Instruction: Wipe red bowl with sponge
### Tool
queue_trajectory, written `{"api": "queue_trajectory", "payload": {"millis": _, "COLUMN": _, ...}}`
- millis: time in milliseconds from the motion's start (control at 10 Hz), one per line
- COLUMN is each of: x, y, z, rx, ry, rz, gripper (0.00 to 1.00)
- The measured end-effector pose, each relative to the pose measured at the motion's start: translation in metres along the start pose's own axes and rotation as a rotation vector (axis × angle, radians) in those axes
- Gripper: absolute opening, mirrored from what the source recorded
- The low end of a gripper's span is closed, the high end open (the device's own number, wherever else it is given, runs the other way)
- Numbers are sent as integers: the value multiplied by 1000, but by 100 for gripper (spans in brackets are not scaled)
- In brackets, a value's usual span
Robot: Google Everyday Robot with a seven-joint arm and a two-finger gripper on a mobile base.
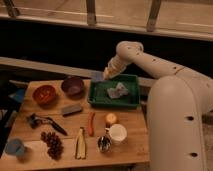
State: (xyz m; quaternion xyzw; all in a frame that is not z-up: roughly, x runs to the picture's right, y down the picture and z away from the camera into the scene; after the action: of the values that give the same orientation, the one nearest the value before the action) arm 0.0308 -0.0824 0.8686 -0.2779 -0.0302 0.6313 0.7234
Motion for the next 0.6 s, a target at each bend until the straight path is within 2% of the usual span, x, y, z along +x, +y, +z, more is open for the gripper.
{"api": "queue_trajectory", "payload": {"millis": 200, "x": 0, "y": 36, "z": 12, "rx": 10, "ry": -16, "rz": -26, "gripper": 0}}
{"api": "queue_trajectory", "payload": {"millis": 300, "x": 0, "y": 53, "z": 19, "rx": 3, "ry": -12, "rz": -28, "gripper": 0}}
{"api": "queue_trajectory", "payload": {"millis": 600, "x": 1, "y": 52, "z": 20, "rx": 9, "ry": -12, "rz": -25, "gripper": 0}}
